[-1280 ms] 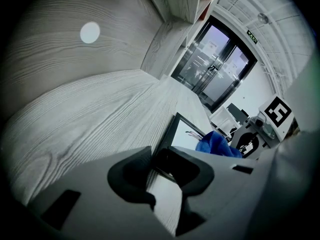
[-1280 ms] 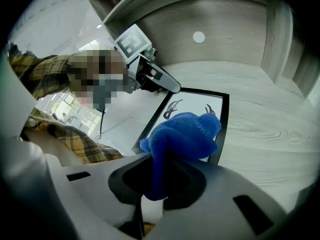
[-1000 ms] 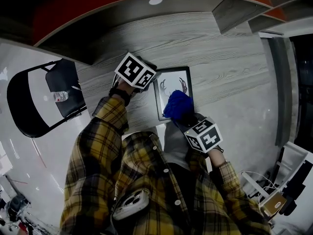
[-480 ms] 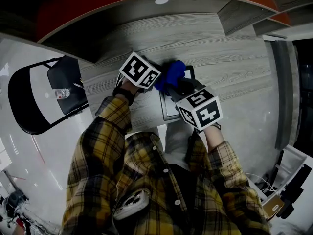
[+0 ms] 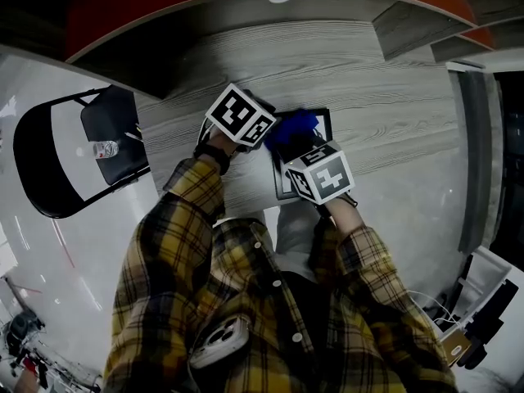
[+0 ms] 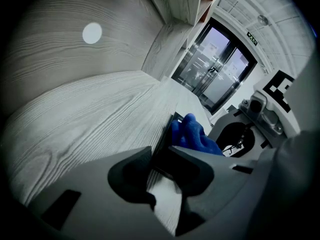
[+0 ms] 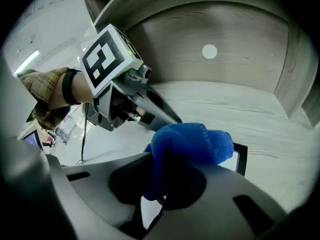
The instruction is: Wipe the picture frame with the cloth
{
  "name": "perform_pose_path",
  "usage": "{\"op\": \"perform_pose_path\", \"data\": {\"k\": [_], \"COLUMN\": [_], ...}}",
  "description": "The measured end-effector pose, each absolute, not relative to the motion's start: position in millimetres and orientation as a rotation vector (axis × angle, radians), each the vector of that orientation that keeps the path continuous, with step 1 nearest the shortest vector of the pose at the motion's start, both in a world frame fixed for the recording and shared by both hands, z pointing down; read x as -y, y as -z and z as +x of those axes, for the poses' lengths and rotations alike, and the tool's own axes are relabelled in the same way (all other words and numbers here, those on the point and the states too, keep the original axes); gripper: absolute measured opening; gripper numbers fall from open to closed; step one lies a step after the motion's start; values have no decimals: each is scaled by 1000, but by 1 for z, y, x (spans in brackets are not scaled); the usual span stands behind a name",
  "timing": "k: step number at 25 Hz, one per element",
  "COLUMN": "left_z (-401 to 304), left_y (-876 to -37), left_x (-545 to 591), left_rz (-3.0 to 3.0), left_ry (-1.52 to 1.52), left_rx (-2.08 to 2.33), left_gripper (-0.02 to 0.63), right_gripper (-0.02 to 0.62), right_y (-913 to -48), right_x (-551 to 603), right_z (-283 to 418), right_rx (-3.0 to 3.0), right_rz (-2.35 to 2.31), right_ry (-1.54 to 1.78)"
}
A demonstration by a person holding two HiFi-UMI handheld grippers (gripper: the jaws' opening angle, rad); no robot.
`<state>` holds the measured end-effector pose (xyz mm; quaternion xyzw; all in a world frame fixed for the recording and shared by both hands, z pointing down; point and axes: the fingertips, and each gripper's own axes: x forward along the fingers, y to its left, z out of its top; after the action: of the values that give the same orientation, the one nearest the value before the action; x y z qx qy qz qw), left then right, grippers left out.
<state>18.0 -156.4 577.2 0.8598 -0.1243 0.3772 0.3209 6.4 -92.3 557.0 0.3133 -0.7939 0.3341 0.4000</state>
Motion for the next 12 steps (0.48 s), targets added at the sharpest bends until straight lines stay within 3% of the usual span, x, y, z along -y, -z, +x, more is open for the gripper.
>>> {"op": "perform_pose_path", "data": {"k": [12], "left_z": [16], "left_y": [-578], "left_x": [157], "left_rz": [2257], "left_ry": [-990], "left_rx": [323], "left_gripper": [101], "right_gripper": [51], "right_y": [-559], "right_x": [-4], "right_z": [13], "right_rx": [1943], "right_rz": [575], "right_ry": [-1003]}}
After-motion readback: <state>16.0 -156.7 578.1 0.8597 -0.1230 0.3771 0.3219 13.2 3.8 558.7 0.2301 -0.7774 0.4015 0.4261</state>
